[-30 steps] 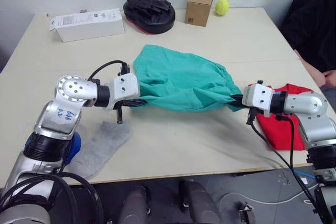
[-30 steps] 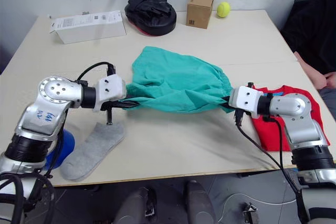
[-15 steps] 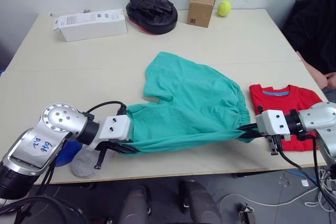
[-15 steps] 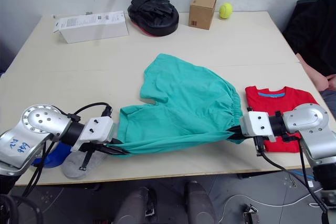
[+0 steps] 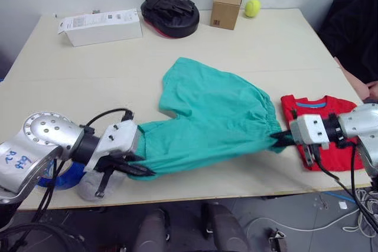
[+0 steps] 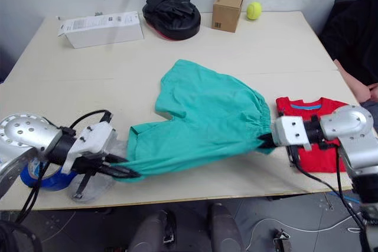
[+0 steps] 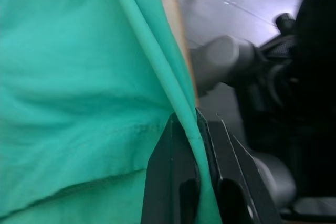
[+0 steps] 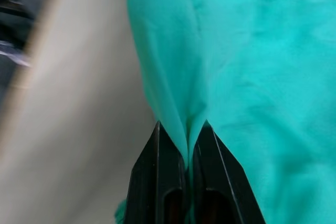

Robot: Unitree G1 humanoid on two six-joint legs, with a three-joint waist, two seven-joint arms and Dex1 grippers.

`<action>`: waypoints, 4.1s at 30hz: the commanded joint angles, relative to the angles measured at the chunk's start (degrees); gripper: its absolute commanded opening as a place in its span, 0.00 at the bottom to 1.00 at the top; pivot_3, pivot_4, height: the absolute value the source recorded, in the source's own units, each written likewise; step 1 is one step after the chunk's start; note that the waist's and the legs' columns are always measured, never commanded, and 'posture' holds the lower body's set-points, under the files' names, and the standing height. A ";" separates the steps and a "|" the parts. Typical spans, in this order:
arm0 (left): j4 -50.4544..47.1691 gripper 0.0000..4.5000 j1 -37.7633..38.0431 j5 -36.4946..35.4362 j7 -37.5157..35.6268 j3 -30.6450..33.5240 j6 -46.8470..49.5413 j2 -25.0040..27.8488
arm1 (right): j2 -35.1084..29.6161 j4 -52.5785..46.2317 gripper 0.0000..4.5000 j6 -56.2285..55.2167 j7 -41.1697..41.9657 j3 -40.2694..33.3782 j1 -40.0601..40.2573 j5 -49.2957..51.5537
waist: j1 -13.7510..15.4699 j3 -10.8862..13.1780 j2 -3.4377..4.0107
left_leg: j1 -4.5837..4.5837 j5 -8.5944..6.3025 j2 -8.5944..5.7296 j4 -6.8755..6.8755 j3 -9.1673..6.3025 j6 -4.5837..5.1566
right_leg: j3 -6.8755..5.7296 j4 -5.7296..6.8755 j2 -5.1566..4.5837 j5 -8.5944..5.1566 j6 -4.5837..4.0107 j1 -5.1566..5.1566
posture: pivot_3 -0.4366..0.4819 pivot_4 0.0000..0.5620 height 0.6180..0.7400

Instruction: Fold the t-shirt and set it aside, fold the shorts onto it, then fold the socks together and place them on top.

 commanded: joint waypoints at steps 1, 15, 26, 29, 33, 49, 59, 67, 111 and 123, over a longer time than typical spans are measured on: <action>-1.81 0.01 2.90 -2.95 -4.37 4.91 0.41 4.22 | -5.88 -6.59 0.00 5.52 4.02 -5.11 4.92 5.48 | -0.01 0.00 0.00 | 0.00 0.00 -0.01 0.03 -0.01 0.00 | 0.00 0.02 -0.01 0.00 -0.01 0.00 | 0.48 0.27 1.00; -2.41 0.01 17.10 -3.30 -12.22 14.63 -6.10 9.26 | -12.26 -17.03 0.00 10.22 3.45 -11.52 22.61 14.29 | 0.05 0.00 0.00 | 0.08 -0.06 -0.03 -0.03 -0.14 -0.08 | -0.11 -0.01 -0.02 -0.50 -0.83 0.08 | 0.48 0.27 1.00; 33.28 0.01 -27.77 17.56 -8.20 -11.11 -25.12 -5.14 | -11.06 -11.08 0.00 23.80 1.70 -19.03 22.45 23.13 | 0.85 0.01 -0.06 | 0.11 -0.01 -0.20 0.05 -0.15 0.11 | -0.21 -0.17 0.25 -0.45 -0.77 0.32 | 0.48 0.27 1.00; 46.73 0.01 -41.61 23.92 -5.73 -16.91 -30.02 -14.47 | -10.37 -7.06 0.00 24.90 1.67 -18.02 19.41 21.65 | 1.43 0.00 -0.08 | 0.09 -0.10 -0.25 0.12 0.01 0.30 | -0.23 -0.24 0.34 0.15 0.28 0.32 | 0.48 0.27 1.00; 61.38 0.01 -52.28 29.69 -2.87 -19.93 -38.90 -22.82 | -8.71 -4.57 0.00 27.58 -0.73 -16.64 15.24 21.06 | 1.25 -0.01 -0.08 | -0.21 -0.19 -0.21 0.20 0.31 0.46 | -0.07 -0.47 0.38 0.25 0.44 0.02 | 0.48 0.27 1.00; 102.16 0.01 -67.98 47.20 21.38 -22.77 -69.38 -40.35 | -1.14 3.82 0.00 31.00 -12.30 -14.05 7.14 13.37 | 1.07 -0.01 -0.07 | -0.58 -0.34 -0.21 0.53 0.37 0.54 | -0.07 -0.38 0.25 0.25 0.63 -0.29 | 0.48 0.27 1.00; 107.00 0.01 -64.85 53.58 29.39 -22.86 -69.72 -43.91 | 2.20 5.12 0.00 27.64 -16.35 -11.79 5.24 6.49 | 1.42 -0.01 -0.07 | -0.97 -0.39 -0.27 1.04 0.34 0.64 | -0.08 0.00 0.19 0.33 0.75 -0.62 | 0.48 0.27 1.00; 108.84 0.29 -64.78 54.56 33.12 -20.93 -67.09 -44.85 | 3.38 7.41 0.05 25.93 -19.30 -11.27 2.93 1.83 | 1.47 -0.01 -0.07 | -1.03 -0.38 -0.28 1.05 0.39 0.62 | -0.05 0.05 0.22 0.34 0.76 -0.73 | 0.48 0.27 1.00; 25.08 1.00 -28.15 15.77 -6.82 -6.66 -9.54 -23.38 | 14.47 -24.38 0.99 -1.24 -35.23 -7.87 28.84 -23.45 | 1.26 -0.05 -0.01 | -0.32 -0.30 -0.24 1.04 0.16 0.45 | -0.09 0.24 0.31 0.23 0.59 0.02 | 0.48 0.27 1.00; 21.10 1.00 -25.02 12.72 -3.99 -6.40 -8.01 -19.41 | 19.19 -9.00 0.91 -10.04 -47.67 0.31 21.00 -38.17 | -0.07 -0.14 -0.16 | -0.07 -0.19 -0.16 0.93 0.17 0.16 | -0.09 0.31 0.34 0.13 0.44 0.14 | 0.48 0.27 1.00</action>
